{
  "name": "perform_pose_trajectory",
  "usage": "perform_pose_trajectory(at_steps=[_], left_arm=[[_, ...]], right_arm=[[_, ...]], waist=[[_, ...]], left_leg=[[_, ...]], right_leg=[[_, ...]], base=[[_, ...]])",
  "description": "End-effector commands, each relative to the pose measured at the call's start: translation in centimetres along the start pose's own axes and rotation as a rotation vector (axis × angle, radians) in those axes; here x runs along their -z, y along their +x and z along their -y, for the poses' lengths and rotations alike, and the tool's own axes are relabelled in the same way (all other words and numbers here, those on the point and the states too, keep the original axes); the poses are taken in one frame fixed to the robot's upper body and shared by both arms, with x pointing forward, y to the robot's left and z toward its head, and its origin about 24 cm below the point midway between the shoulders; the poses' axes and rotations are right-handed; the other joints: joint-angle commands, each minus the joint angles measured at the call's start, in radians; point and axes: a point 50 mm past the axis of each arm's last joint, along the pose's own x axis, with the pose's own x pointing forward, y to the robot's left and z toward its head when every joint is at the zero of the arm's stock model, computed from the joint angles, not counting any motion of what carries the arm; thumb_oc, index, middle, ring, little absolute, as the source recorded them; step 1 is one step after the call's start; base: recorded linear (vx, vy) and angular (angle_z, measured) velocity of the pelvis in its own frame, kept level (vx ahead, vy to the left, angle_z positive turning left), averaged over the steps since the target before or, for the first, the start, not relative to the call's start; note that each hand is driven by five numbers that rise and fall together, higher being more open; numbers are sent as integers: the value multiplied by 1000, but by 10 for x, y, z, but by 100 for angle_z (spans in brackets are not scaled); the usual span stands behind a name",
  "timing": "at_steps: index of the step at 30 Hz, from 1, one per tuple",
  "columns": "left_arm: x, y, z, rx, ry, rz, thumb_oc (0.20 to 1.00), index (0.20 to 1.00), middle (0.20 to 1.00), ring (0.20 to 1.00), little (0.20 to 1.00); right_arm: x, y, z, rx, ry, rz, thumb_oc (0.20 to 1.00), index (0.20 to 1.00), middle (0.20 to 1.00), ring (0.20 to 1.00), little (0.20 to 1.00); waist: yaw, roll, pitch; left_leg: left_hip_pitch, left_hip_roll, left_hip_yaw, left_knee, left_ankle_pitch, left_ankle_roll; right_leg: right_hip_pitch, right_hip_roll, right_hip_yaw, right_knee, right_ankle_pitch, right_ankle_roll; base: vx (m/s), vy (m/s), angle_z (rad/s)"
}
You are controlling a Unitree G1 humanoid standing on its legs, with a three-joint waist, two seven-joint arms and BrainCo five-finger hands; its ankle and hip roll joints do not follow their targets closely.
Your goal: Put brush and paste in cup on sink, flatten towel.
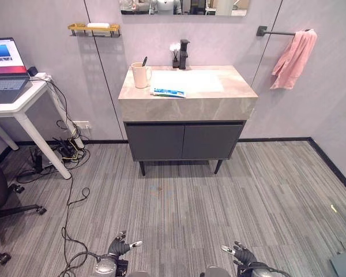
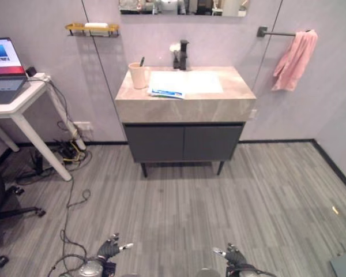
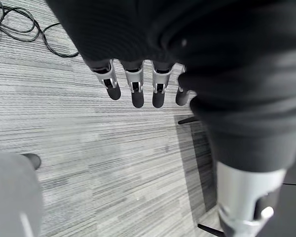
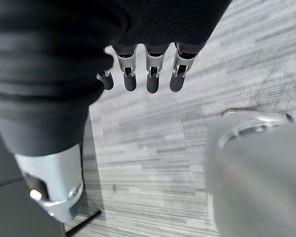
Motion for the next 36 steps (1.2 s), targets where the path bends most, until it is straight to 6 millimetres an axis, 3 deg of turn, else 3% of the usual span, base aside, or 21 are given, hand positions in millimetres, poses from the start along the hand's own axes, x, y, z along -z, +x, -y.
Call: perform_pose_trajectory(at_steps=[1,8,15,22,33,36], left_arm=[[-22,7,-4,-2,2,64,1000,1000,1000,1000,1000],[-12,6,1,6,3,8,1000,1000,1000,1000,1000],[-12,6,6,32,25,11,1000,1000,1000,1000,1000],[-16,8,2,21,60,10,1000,1000,1000,1000,1000],[-18,9,-1,7,52,17,1000,1000,1000,1000,1000],[-23,10,5,27,65,32,1000,1000,1000,1000,1000]], right_arm=[[-32,7,1,5,-4,94,1000,1000,1000,1000,1000],[-27,7,0,13,4,62,1000,1000,1000,1000,1000],[-25,7,2,17,-4,48,1000,1000,1000,1000,1000],[-26,7,-1,-3,-78,38,1000,1000,1000,1000,1000],[-21,6,10,37,-28,16,1000,1000,1000,1000,1000],[-24,6,15,55,33,25,1000,1000,1000,1000,1000]], waist=[[-11,0,29],[-15,4,17],[-13,14,-15],[-12,12,-5],[-3,7,-11],[1,8,-4]], left_leg=[[65,-12,-9,26,-30,-3],[88,-12,-9,-28,-10,-3],[128,-22,-19,-155,52,-1],[145,-34,-32,-149,37,13],[140,-43,-36,-131,20,20],[122,-61,-36,-106,7,33]], right_leg=[[71,11,14,-151,167,44],[87,24,15,-193,179,42],[123,40,11,-296,221,44],[126,40,22,-262,209,41],[134,29,28,-273,214,53],[128,6,37,-266,227,64]], base=[[0,0,0],[0,0,0],[8,2,-1],[0,0,0],[1,22,0],[17,138,1]])
